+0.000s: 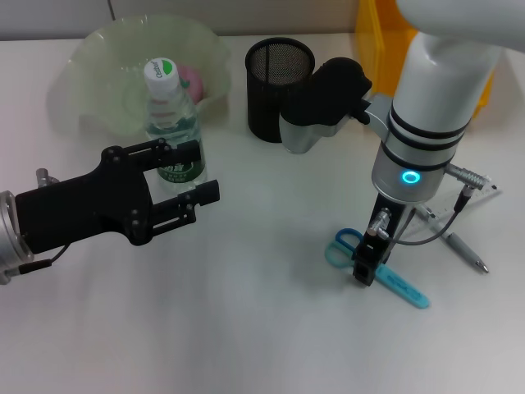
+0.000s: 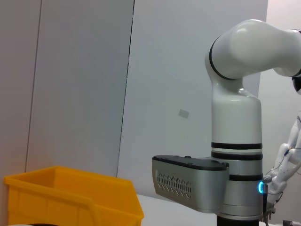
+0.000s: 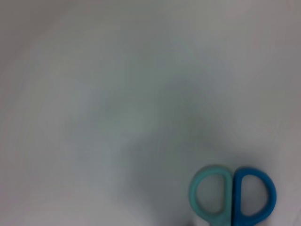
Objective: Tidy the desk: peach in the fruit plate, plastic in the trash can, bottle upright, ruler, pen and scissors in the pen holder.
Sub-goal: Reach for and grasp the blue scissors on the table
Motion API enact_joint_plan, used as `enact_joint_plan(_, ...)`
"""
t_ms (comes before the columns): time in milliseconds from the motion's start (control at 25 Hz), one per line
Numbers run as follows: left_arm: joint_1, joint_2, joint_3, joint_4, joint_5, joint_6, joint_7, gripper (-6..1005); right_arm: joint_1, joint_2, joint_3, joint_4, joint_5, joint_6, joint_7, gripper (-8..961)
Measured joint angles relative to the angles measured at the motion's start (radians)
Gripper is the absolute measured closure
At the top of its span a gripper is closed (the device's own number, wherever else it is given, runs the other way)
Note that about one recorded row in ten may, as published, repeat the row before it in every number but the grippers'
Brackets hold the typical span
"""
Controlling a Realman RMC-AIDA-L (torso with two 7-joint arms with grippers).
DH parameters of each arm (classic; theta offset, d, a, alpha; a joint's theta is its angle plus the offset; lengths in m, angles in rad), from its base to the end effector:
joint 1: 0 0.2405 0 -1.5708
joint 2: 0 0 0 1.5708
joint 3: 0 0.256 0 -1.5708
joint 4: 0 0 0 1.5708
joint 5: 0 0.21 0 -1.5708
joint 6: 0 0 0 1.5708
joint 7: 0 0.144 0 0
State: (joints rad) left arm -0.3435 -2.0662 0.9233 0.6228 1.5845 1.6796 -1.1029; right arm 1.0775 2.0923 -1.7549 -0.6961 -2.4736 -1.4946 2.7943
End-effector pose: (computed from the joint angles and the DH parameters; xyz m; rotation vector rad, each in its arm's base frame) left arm -0.2638 0.2807 0.0021 -2.6331 -0.3452 -1.0375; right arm 0.1479 0.3554 -0.0921 -2.6074 0.9625 -1.1029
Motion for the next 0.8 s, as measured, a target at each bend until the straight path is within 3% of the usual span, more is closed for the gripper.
enact_joint_plan(800,-0.005,-0.002,0.0,-0.001,-0.002,-0.002,0.0,409,-0.004,0.0,-0.034,-0.001,0.001,0.011,-0.001,592)
